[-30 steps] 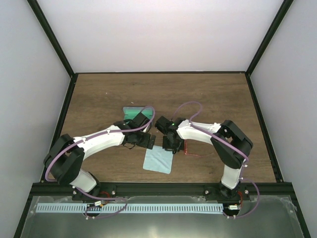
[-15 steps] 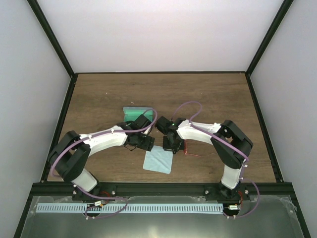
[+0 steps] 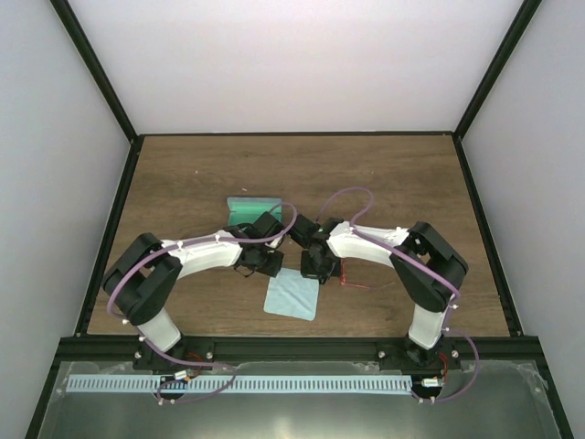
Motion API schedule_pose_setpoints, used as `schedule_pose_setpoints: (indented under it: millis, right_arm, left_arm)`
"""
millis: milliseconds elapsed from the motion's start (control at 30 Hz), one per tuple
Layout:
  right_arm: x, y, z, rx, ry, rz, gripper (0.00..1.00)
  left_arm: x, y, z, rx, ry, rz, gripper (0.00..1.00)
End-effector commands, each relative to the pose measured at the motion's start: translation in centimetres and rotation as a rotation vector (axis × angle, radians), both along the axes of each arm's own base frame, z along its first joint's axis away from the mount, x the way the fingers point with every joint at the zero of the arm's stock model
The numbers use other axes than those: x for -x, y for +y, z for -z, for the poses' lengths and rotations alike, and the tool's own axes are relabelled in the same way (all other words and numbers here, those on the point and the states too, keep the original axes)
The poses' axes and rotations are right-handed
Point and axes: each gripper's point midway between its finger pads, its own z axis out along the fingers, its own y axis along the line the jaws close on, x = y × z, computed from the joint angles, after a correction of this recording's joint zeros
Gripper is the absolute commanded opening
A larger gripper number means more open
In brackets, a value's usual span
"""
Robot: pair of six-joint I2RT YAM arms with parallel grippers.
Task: Organize the sunglasses
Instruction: Fold the glasses cleaning cloth at the center of the board.
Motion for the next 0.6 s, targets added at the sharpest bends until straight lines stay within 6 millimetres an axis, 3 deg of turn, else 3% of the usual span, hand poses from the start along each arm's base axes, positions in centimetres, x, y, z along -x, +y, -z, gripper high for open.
schedule_pose_setpoints:
  millis: [0, 33, 133, 367, 567]
  right_arm:
    - [0.6, -1.1, 1.4, 0.040, 0.031, 0.005, 0.01]
    - [0.6, -1.1, 1.3, 0.039, 0.030, 0.008, 0.01]
    - [0.6, -1.1, 1.3, 0.039, 0.030, 0.010, 0.01]
    - [0.6, -1.0, 1.3, 0.032, 0.032, 0.014, 0.01]
    - [0.6, -1.0, 1.2, 0.030, 0.031, 0.016, 0.01]
  left_arm:
    - [1.0, 0.4, 1.9, -0.029, 0.065, 0.020, 0.33]
    - [1.0, 0.4, 1.9, -0.029, 0.068, 0.020, 0.24]
    - [1.4, 0.3, 2.0, -0.026, 0.082, 0.025, 0.15]
    - [2.4, 0.2, 2.2, 0.002, 0.119, 0.040, 0.04]
    - [3.0, 0.0, 2.4, 0.021, 0.143, 0.056, 0.04]
